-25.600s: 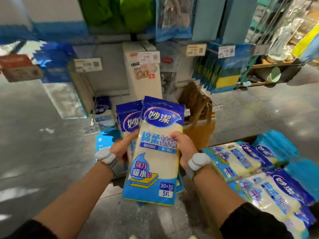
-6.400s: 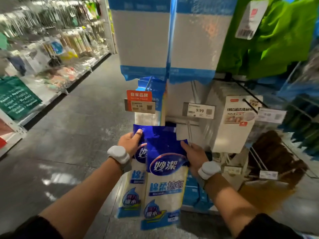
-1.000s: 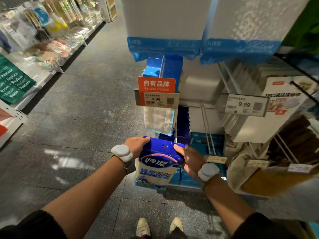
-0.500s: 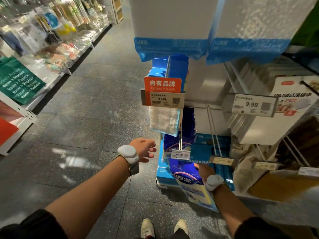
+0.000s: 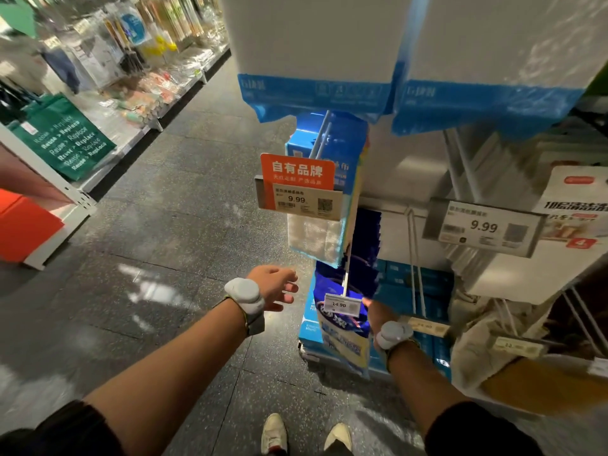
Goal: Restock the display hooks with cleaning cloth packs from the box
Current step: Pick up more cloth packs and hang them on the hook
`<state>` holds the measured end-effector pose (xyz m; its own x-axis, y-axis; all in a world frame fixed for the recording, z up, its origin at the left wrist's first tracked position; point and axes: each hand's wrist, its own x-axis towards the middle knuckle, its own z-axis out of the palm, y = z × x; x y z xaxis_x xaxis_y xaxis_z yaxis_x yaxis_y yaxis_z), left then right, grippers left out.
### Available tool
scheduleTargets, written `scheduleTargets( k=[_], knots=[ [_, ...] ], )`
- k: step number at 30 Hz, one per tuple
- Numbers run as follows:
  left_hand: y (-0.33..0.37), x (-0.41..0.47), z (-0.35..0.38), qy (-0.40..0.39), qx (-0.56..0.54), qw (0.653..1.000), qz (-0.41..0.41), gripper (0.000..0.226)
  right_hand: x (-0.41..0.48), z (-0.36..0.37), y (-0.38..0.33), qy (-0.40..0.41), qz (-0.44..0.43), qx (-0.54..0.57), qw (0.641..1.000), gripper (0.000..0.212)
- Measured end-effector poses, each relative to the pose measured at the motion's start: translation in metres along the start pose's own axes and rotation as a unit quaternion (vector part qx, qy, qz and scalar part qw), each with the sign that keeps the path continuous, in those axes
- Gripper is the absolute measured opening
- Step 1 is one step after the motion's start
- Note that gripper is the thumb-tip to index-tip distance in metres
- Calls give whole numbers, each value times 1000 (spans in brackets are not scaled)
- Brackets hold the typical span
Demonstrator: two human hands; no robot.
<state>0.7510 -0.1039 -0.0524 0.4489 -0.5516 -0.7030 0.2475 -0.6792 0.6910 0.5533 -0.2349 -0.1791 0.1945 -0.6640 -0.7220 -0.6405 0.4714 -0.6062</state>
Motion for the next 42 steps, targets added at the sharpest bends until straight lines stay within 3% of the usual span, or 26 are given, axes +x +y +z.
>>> scheduleTargets(
  k=[5, 9, 12, 15, 17, 20, 22, 25, 31, 35, 38, 42],
  knots=[
    [0, 7, 12, 18, -12, 1000, -13, 33, 50, 3, 4, -26, -11, 15, 999, 50],
    [0, 8, 26, 22, -20, 999, -18, 28, 24, -13, -35, -34, -64, -89, 993, 43],
    [2, 7, 36, 20, -11, 1000, -18, 25, 19, -16, -47, -39, -41, -52, 997, 42],
    [6, 5, 47, 9, 0, 1000, -13, 19, 9, -26, -51, -37, -72, -78, 994, 46],
    [11, 1, 61, -9, 15, 1000, -2, 17, -6, -42, -49, -39, -79, -28, 996, 45],
    [15, -5, 77, -39, 20, 999, 3, 20, -30, -58, -44, -35, -91, 95, 991, 22],
    [20, -11, 91, -93, 28, 995, -16, 28, -55, -75, -35, -27, -56, 198, 978, 27],
    [27, -22, 111, -137, 74, 987, -48, 27, -81, -91, -20, -24, -51, 268, 962, 27],
    [15, -59, 160, -199, 186, 962, 31, 21, -149, -126, 34, 53, -52, 366, 928, 20],
    [1, -86, 200, -246, 239, 937, 68, 25, -195, -149, 87, 110, -45, 416, 901, 29],
    [-8, -97, 220, -272, 250, 925, 86, 26, -212, -163, 119, 126, -31, 441, 888, 25],
    [-30, -143, 272, -324, 313, 884, 124, 27, -260, -188, 177, 200, -12, 482, 853, 19]
  ],
)
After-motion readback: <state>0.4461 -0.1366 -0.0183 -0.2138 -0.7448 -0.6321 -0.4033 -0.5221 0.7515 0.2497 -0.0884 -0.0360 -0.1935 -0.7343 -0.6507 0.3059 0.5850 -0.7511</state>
